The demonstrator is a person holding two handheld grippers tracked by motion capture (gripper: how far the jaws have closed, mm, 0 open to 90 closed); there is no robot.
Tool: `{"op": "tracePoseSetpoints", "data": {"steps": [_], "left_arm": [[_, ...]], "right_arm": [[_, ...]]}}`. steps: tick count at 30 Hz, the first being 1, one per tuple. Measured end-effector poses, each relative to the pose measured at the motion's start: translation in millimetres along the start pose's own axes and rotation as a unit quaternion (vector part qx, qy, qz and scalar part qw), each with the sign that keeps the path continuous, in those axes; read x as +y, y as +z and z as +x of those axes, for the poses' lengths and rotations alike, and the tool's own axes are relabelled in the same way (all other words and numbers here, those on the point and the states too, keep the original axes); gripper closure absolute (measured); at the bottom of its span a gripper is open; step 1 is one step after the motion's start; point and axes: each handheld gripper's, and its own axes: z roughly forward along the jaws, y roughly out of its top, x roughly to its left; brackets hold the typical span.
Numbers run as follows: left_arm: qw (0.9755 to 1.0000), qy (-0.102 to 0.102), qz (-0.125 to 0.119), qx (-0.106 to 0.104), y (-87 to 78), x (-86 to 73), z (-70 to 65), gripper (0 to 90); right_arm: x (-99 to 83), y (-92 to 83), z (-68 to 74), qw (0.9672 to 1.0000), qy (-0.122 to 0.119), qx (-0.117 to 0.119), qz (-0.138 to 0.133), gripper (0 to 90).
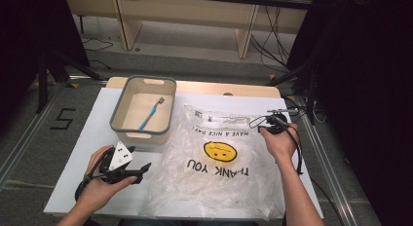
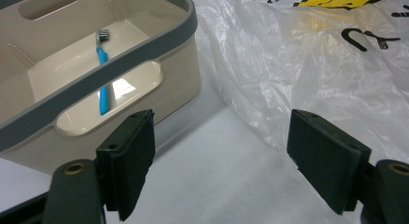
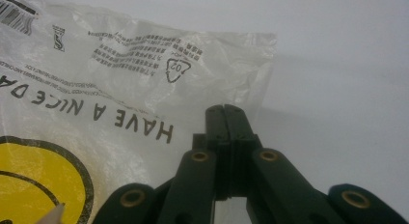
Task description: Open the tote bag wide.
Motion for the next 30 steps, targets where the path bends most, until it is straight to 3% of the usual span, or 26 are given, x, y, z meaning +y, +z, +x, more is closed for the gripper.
{"op": "tracePoseSetpoints", "data": {"steps": [6, 7, 10, 12, 13, 15, 16, 19, 24, 30], "left_arm": [[1.0, 0.0, -0.001, 0.001, -0.6, 0.2, 0.3, 25.1], [1.0, -0.001, -0.002, 0.001, -0.7, 0.2, 0.3, 25.2], [1.0, 0.0, -0.001, 0.002, -0.3, 0.1, 0.4, 25.2], [1.0, 0.001, -0.001, 0.001, -0.1, 0.3, 0.0, 25.2], [1.0, 0.0, -0.001, 0.0, -0.1, 0.5, -0.2, 25.2], [1.0, -0.001, -0.001, 0.0, 0.0, 0.6, -0.4, 25.2], [1.0, 0.0, 0.0, 0.001, -0.1, 0.6, -0.3, 25.2], [1.0, 0.001, 0.0, 0.001, 0.0, 0.6, 0.0, 25.3], [1.0, 0.0, -0.001, 0.001, -0.1, 0.8, -0.4, 25.3], [1.0, 0.003, 0.0, 0.001, 0.3, 1.1, -1.1, 25.3]], "right_arm": [[-1.9, -6.0, -13.5, 0.9992, 0.034, -0.019, -0.004, 90.0], [-4.3, -9.1, -21.6, 0.9979, 0.054, -0.035, -0.007, 90.0], [-6.9, -11.1, -27.8, 0.9965, 0.068, -0.048, -0.01, 90.0], [-12.6, -14.2, -38.0, 0.9932, 0.094, -0.068, -0.008, 90.0], [-12.6, -14.2, -38.0, 0.9932, 0.094, -0.068, -0.008, 90.0], [-18.4, -16.4, -48.3, 0.9891, 0.12, -0.085, -0.007, 90.0], [-18.4, -16.4, -48.3, 0.9891, 0.12, -0.085, -0.007, 90.0], [-26.1, -18.7, -59.7, 0.9835, 0.146, -0.107, 0.004, 90.0], [-33.9, -22.1, -67.3, 0.9785, 0.165, -0.124, 0.011, 90.0], [-42.8, -26.4, -69.8, 0.9783, 0.167, -0.118, 0.031, 90.0]]}}
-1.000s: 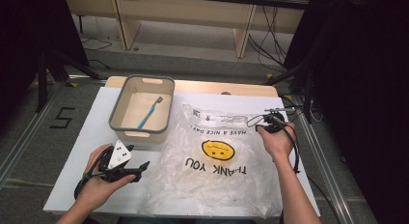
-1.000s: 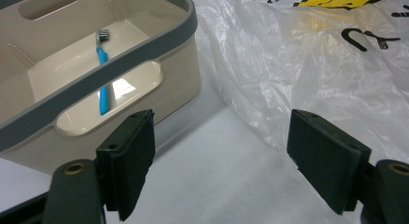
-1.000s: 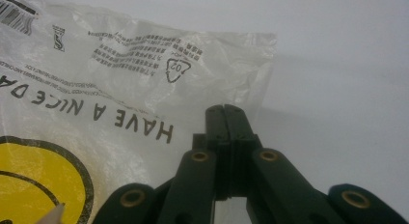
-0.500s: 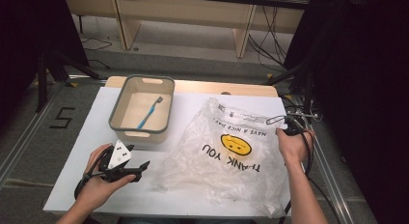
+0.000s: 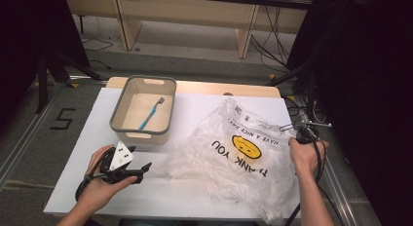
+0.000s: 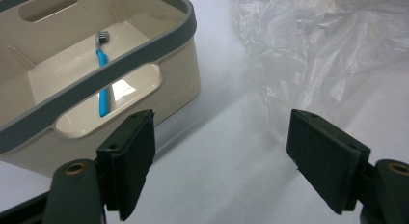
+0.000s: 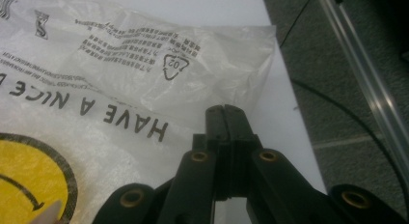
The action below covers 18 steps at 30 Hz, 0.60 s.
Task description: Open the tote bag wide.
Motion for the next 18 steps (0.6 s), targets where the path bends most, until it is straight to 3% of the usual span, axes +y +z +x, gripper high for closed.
{"op": "tracePoseSetpoints", "data": {"steps": [9, 13, 14, 15, 16, 17, 18], "left_arm": [[1.0, 0.0, -0.001, 0.0, 0.3, 0.2, -0.2, 25.4], [1.0, -0.003, -0.004, 0.0, 0.3, 0.5, -0.7, 25.4], [1.0, -0.002, -0.003, 0.0, 0.1, 0.6, -0.5, 25.4], [1.0, -0.002, -0.004, 0.0, 0.3, 0.6, -0.8, 25.4], [1.0, -0.002, -0.004, 0.0, 0.3, 0.7, -1.1, 25.4], [1.0, -0.001, -0.003, -0.001, 0.1, 0.8, -1.1, 25.4], [1.0, 0.001, -0.003, -0.001, 0.1, 0.9, -1.1, 25.4]], "right_arm": [[-3.6, -0.8, 1.1, 0.9993, -0.014, 0.022, 0.028, 89.7], [-0.5, -10.9, 4.2, 0.9989, -0.045, 0.004, -0.013, 70.9], [3.0, -21.9, 8.4, 0.995, -0.08, -0.014, -0.057, 62.4], [3.0, -21.9, 8.4, 0.995, -0.08, -0.014, -0.057, 62.4], [4.9, -28.4, 11.3, 0.9923, -0.099, -0.016, -0.072, 59.8], [6.9, -34.4, 14.7, 0.9888, -0.118, -0.007, -0.091, 56.4], [9.5, -46.3, 23.4, 0.9816, -0.157, -0.004, -0.108, 52.0]]}}
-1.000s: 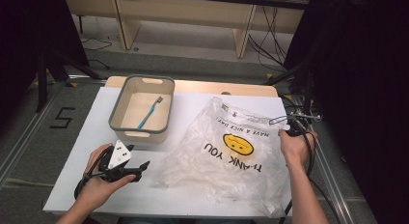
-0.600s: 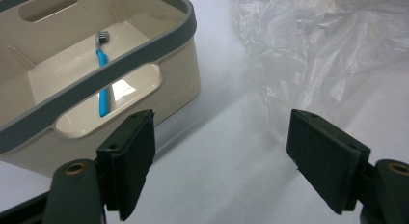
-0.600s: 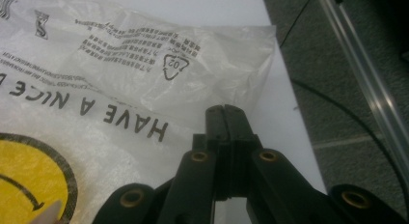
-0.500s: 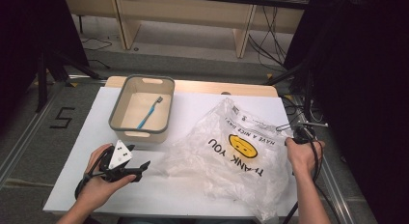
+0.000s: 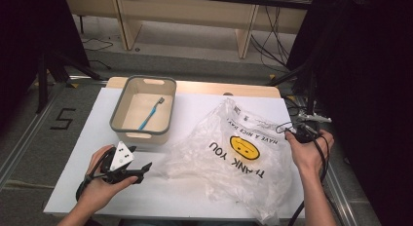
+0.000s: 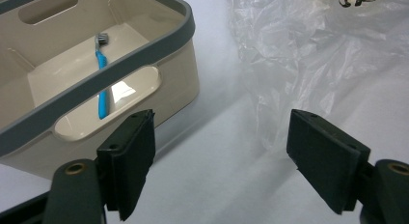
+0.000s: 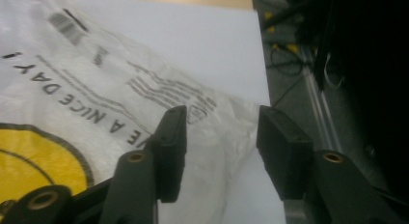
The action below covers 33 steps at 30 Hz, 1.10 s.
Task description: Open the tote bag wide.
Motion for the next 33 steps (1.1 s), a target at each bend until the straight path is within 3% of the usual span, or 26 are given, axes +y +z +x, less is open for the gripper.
{"op": "tracePoseSetpoints", "data": {"steps": [1, 2, 3, 4, 5, 6, 9, 12, 16, 22, 27, 30, 33], "left_arm": [[1.0, 0.001, 0.0, 0.0, -0.2, 0.3, -0.1, 25.4], [1.0, 0.001, 0.0, 0.0, -0.2, 0.3, -0.1, 25.4], [1.0, 0.0, 0.0, 0.0, -0.2, 0.3, -0.5, 25.4], [1.0, 0.001, 0.0, 0.0, -0.2, 0.4, -0.3, 25.4], [1.0, 0.002, 0.001, 0.0, -0.3, 0.4, -0.2, 25.4], [1.0, 0.001, 0.0, 0.0, -0.1, 0.3, -0.3, 25.4], [1.0, 0.001, 0.0, 0.0, -0.3, 0.4, -0.6, 25.4], [1.0, 0.0, 0.0, 0.0, -0.6, 0.4, -0.8, 25.4], [1.0, 0.001, 0.0, -0.001, -0.2, 0.1, -0.9, 25.4], [1.0, 0.003, 0.002, -0.002, 0.8, 0.1, -1.8, 25.5], [1.0, 0.004, 0.002, -0.002, 1.0, 0.5, -2.7, 25.5], [1.0, 0.003, 0.002, -0.002, 0.9, 0.2, -2.2, 25.5], [1.0, 0.004, 0.002, -0.003, 1.1, 0.5, -2.7, 25.6]], "right_arm": [[3.3, -4.2, 4.2, 0.9995, -0.027, 0.01, -0.012, 50.8], [3.3, -4.2, 4.2, 0.9995, -0.027, 0.01, -0.012, 50.8], [5.7, -7.4, 9.1, 0.9981, -0.052, 0.029, -0.018, 50.1], [6.8, -9.9, 22.0, 0.9903, -0.096, 0.098, -0.019, 46.7], [6.8, -9.9, 22.0, 0.9903, -0.096, 0.098, -0.019, 46.7], [5.5, -9.9, 30.1, 0.9846, -0.118, 0.128, -0.016, 45.9], [-3.7, -7.4, 56.1, 0.9626, -0.191, 0.193, -0.003, 43.7], [-15.1, -2.2, 76.1, 0.9432, -0.221, 0.248, 0.008, 43.0], [-26.4, -0.4, 96.2, 0.9234, -0.253, 0.287, 0.029, 41.1], [-37.5, -11.4, 117.4, 0.8967, -0.274, 0.345, 0.038, 37.7], [-46.4, -21.0, 137.2, 0.866, -0.317, 0.384, 0.045, 28.5], [-49.2, -25.3, 145.3, 0.8538, -0.34, 0.392, 0.045, 21.8], [-52.9, -24.8, 153.0, 0.8412, -0.375, 0.384, 0.063, 18.5]]}}
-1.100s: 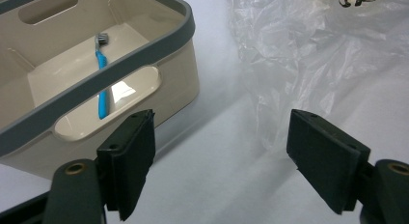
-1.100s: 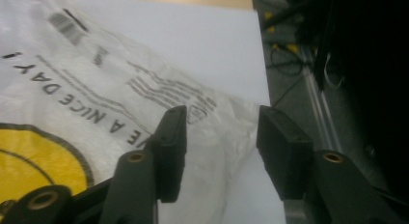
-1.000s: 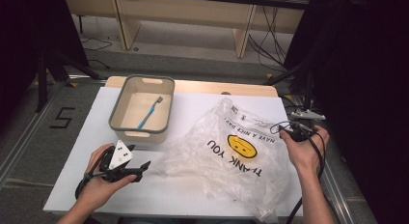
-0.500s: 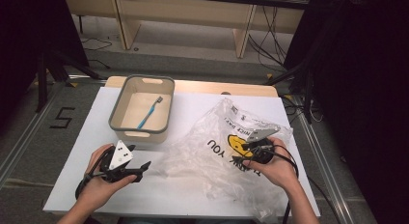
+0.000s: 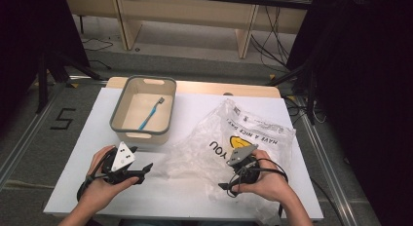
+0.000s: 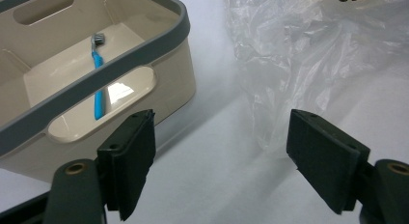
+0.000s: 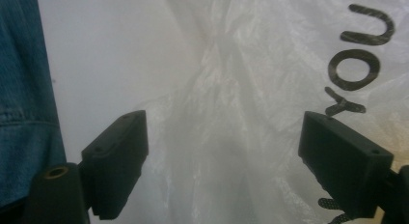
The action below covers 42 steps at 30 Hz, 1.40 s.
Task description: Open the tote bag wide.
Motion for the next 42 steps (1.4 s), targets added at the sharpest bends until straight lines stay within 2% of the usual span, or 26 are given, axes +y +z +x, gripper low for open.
{"op": "tracePoseSetpoints", "data": {"steps": [4, 7, 10, 11, 12, 16, 18, 19, 21, 25, 27, 31, 32, 33, 38, 42], "left_arm": [[1.0, 0.0, 0.0, 0.0, -0.4, -0.1, 0.4, 25.5], [1.0, -0.001, 0.0, 0.0, -0.4, -0.3, 0.6, 25.6], [1.0, 0.0, 0.0, 0.0, -0.4, -0.1, 0.3, 25.5], [1.0, 0.001, 0.0, 0.0, -0.4, 0.0, 0.3, 25.6], [1.0, 0.0, 0.0, 0.0, -0.3, -0.1, 0.1, 25.6], [1.0, 0.0, 0.0, 0.0, -0.2, -0.1, 0.1, 25.5], [1.0, -0.001, 0.0, 0.0, -0.1, -0.1, 0.1, 25.6], [1.0, 0.0, 0.0, 0.0, -0.2, -0.1, 0.1, 25.6], [1.0, 0.0, 0.0, 0.0, -0.2, 0.1, 0.0, 25.6], [1.0, -0.001, -0.001, 0.0, -0.1, 0.1, -0.1, 25.6], [1.0, -0.003, -0.002, 0.0, -0.4, 0.1, 0.0, 25.6], [1.0, -0.004, -0.004, 0.001, -0.7, 0.2, 0.6, 25.6], [1.0, -0.005, -0.004, 0.001, -0.8, 0.2, 0.6, 25.6], [1.0, -0.005, -0.005, 0.001, -0.9, 0.3, 0.6, 25.6], [0.9999, -0.005, -0.008, 0.004, -1.7, 0.8, 1.2, 25.6], [0.9998, -0.008, -0.014, 0.006, -2.6, 1.5, 1.3, 25.8]], "right_arm": [[2.4, 9.5, 4.9, 0.9993, -0.02, -0.015, 0.029, 17.3], [2.5, 16.6, 7.6, 0.9969, -0.04, -0.03, 0.06, 17.5], [0.1, 22.0, 8.0, 0.9928, -0.058, -0.047, 0.094, 30.7], [-0.3, 22.2, 8.3, 0.9922, -0.056, -0.045, 0.102, 38.4], [-0.3, 22.2, 8.3, 0.9922, -0.056, -0.045, 0.102, 38.4], [-1.1, 19.0, 5.1, 0.9917, -0.057, -0.043, 0.107, 70.0], [-0.1, 14.4, 3.7, 0.9926, -0.057, -0.048, 0.097, 80.6], [1.4, 10.4, 3.7, 0.9932, -0.046, -0.056, 0.092, 84.9], [3.7, 4.3, 2.1, 0.9931, -0.047, -0.072, 0.079, 89.9], [10.1, -11.3, -2.3, 0.9916, -0.045, -0.112, 0.047, 90.0], [13.5, -18.7, -5.3, 0.9898, -0.048, -0.131, 0.028, 90.0], [21.3, -33.0, -8.7, 0.9833, -0.043, -0.177, -0.005, 90.0], [24.9, -39.9, -10.8, 0.9792, -0.046, -0.197, -0.018, 90.0], [24.9, -39.9, -10.8, 0.9792, -0.046, -0.197, -0.018, 90.0], [30.9, -54.1, -16.3, 0.9678, -0.04, -0.243, -0.054, 90.0], [33.0, -60.2, -19.4, 0.9603, -0.028, -0.266, -0.079, 90.0]]}}
